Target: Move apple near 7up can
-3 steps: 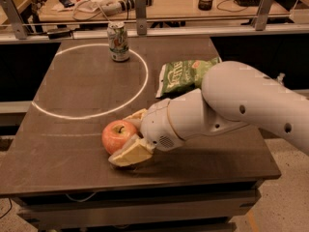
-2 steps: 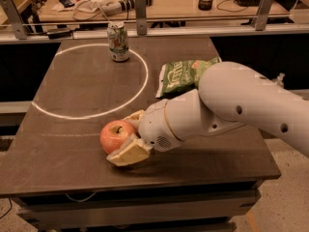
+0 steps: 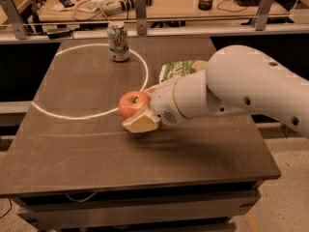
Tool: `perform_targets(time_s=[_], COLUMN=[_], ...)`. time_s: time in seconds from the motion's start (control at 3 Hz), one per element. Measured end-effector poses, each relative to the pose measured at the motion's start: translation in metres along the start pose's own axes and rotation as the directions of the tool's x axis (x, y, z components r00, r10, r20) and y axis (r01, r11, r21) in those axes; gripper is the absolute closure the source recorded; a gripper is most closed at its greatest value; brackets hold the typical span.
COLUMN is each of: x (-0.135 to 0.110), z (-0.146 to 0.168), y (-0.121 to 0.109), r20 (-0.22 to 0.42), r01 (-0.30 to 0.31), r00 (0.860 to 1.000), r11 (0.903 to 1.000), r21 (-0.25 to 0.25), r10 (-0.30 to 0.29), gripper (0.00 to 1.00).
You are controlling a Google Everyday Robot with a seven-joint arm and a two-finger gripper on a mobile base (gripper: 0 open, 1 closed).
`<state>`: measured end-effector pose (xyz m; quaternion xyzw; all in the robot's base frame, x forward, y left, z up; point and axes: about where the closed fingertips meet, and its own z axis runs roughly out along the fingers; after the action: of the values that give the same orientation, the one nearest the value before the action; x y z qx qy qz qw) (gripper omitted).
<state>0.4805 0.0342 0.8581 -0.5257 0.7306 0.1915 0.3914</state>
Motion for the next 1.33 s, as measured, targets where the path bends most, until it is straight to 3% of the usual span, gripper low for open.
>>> perform_targets(time_s=[0.33,0.67,1.0,1.33], x=[0.009,0.014,0.011,0.006], z=[-0.007,-0.01,-0.007,0.004], y=[-0.052,-0.099,-0.135,-0.167], r20=[-0.042,-0.04,-0.017,0.01], r01=[-0.009,-0.039,-0.068,-0.124], r00=[0.999,0.998,0.997,0.991], r11=[0.9849,0.9505,0.9195,0.8946], r21=[0.173,0.308,0.387,0.429], r10=[0.016,0.054,0.081,0.133], gripper=[1.0,1.0,1.0,1.0])
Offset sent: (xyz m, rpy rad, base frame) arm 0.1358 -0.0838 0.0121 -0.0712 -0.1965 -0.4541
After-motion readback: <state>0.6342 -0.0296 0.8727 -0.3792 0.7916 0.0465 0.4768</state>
